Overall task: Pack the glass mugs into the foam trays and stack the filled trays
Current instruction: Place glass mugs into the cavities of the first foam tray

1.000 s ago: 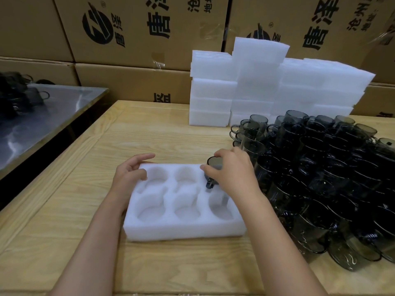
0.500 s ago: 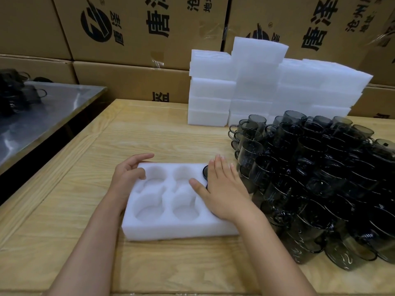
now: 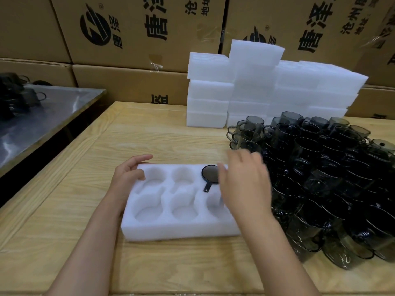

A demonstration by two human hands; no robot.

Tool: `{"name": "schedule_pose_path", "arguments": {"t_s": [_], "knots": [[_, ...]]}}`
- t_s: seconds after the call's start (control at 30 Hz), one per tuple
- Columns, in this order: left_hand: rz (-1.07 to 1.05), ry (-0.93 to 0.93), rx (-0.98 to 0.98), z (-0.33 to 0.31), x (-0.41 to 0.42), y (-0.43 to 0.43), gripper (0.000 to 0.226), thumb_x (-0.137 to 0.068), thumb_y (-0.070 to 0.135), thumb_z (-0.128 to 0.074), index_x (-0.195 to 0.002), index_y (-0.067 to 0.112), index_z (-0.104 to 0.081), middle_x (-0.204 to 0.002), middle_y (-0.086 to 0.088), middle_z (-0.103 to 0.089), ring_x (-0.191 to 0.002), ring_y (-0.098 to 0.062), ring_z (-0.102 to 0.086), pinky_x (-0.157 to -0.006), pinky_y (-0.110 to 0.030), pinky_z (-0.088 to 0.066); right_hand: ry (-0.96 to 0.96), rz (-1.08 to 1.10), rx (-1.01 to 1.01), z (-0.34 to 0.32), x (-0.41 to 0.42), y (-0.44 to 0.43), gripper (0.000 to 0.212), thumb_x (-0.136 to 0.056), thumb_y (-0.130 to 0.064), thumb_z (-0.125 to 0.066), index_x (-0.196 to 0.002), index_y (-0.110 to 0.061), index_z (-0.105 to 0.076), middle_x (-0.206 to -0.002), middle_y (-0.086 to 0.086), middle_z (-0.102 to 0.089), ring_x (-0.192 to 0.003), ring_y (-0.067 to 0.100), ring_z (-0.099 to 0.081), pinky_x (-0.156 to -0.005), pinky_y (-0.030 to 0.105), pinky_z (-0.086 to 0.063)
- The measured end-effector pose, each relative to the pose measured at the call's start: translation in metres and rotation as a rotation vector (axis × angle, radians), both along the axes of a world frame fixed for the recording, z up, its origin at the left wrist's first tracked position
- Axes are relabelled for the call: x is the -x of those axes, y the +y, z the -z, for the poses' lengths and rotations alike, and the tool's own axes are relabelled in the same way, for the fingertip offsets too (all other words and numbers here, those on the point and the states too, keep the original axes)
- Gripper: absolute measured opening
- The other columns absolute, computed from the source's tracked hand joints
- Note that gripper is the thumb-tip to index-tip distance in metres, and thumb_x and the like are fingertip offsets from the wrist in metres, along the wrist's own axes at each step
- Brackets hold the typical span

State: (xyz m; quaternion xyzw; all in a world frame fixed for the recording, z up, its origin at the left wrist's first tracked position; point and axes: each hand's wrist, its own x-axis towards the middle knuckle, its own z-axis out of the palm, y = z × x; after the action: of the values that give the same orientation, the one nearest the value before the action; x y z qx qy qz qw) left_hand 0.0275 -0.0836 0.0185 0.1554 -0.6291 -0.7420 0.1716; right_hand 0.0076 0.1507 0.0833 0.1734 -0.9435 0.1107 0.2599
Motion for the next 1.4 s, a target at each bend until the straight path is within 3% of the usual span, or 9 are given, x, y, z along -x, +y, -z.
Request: {"name": "schedule_pose_path", "arguments": {"t_s": [0.07,0.23,0.5,0.77,0.93,1.07,1.23,1.3,1.4], "knots": [[-0.001,-0.012,0.006,0.0,0.0,-0.001,0.059,-0.048,0.003,-0.047,-0.101,0.016,-0.069,-0.089,-0.012,-0.06,-0.074,-0.025,-0.058,-0.064,-0.03,-0.048,0.104,0.15,0.023,-0.012,0.005,0.003,0.015,-0.085,-0.016,-0.061,-0.097,-0.006,-0.061,-0.097,0.012,-0.058,-0.092,0.033,-0.05,-0.072,0.038,-0.038],[0.003,-0.006,0.011,0.001,0.001,-0.001,0.057,-0.048,0.003,-0.047,-0.099,0.017,-0.069,-0.086,-0.009,-0.062,-0.068,-0.02,-0.061,-0.055,-0.022,-0.052,-0.097,0.274,-0.113,-0.02,0.035,-0.008,0.026,-0.091,-0.007,-0.041,-0.114,-0.007,-0.052,-0.116,0.011,-0.054,-0.11,0.03,-0.039,-0.084,0.035,-0.029],[0.012,0.001,-0.016,0.001,0.002,-0.002,0.059,-0.048,0.003,-0.048,-0.102,0.015,-0.068,-0.089,-0.014,-0.06,-0.072,-0.024,-0.059,-0.054,-0.021,-0.053,-0.194,0.41,-0.108,-0.014,0.063,-0.013,0.03,-0.083,-0.007,-0.049,-0.112,-0.011,-0.047,-0.103,0.009,-0.066,-0.109,0.027,-0.04,-0.078,0.036,-0.023],[0.014,0.003,-0.012,0.004,0.002,-0.004,0.056,-0.052,0.003,-0.05,-0.102,0.017,-0.07,-0.091,-0.015,-0.059,-0.071,-0.024,-0.06,-0.057,-0.023,-0.052,-0.083,0.292,0.02,-0.017,0.057,-0.013,0.024,-0.082,-0.002,-0.052,-0.105,-0.009,-0.055,-0.092,0.011,-0.063,-0.097,0.028,-0.048,-0.078,0.034,-0.024],[0.006,0.078,-0.117,0.002,-0.001,-0.006,0.033,-0.079,0.01,-0.057,-0.112,0.014,-0.066,-0.091,-0.008,-0.074,-0.08,-0.022,-0.069,-0.065,-0.03,-0.056,-0.08,-0.051,0.413,-0.017,0.04,-0.011,0.023,-0.084,-0.004,-0.056,-0.099,-0.02,-0.06,-0.09,-0.004,-0.066,-0.093,0.021,-0.049,-0.081,0.028,-0.028],[-0.122,0.271,0.269,-0.013,-0.011,-0.004,0.038,-0.082,0.018,-0.059,-0.119,0.007,-0.06,-0.097,-0.004,-0.07,-0.095,-0.011,-0.064,-0.077,-0.015,-0.051,-0.198,-0.343,0.724,-0.008,0.017,-0.022,0.019,-0.081,-0.002,-0.065,-0.087,-0.021,-0.064,-0.074,-0.021,-0.059,-0.085,0.014,-0.06,-0.075,0.021,-0.04],[0.178,0.204,0.689,-0.032,-0.015,0.021,0.07,-0.064,0.05,-0.069,-0.13,0.033,-0.051,-0.112,0.01,-0.067,-0.108,-0.001,-0.06,-0.092,-0.016,-0.044,-0.35,-0.493,0.87,0.006,0.005,-0.038,0.032,-0.08,-0.002,-0.066,-0.08,-0.033,-0.059,-0.087,-0.003,-0.069,-0.082,-0.001,-0.064,-0.068,0.013,-0.04],[0.238,0.155,0.778,-0.031,-0.011,0.032,0.074,-0.061,0.047,-0.077,-0.129,0.039,-0.05,-0.112,0.015,-0.066,-0.109,0.002,-0.058,-0.095,-0.022,-0.045,-0.385,-0.513,0.887,0.006,0.004,-0.041,0.032,-0.08,-0.005,-0.068,-0.08,-0.035,-0.058,-0.088,-0.002,-0.069,-0.083,-0.001,-0.065,-0.069,0.014,-0.041],[0.2,0.119,0.751,-0.029,-0.005,0.034,0.065,-0.064,0.032,-0.087,-0.12,0.04,-0.055,-0.104,0.014,-0.069,-0.104,0.002,-0.061,-0.093,-0.031,-0.048,-0.42,-0.541,0.869,0.002,0.003,-0.044,0.032,-0.081,-0.009,-0.069,-0.078,-0.039,-0.058,-0.09,-0.006,-0.068,-0.08,-0.007,-0.06,-0.066,0.006,-0.038]]}}
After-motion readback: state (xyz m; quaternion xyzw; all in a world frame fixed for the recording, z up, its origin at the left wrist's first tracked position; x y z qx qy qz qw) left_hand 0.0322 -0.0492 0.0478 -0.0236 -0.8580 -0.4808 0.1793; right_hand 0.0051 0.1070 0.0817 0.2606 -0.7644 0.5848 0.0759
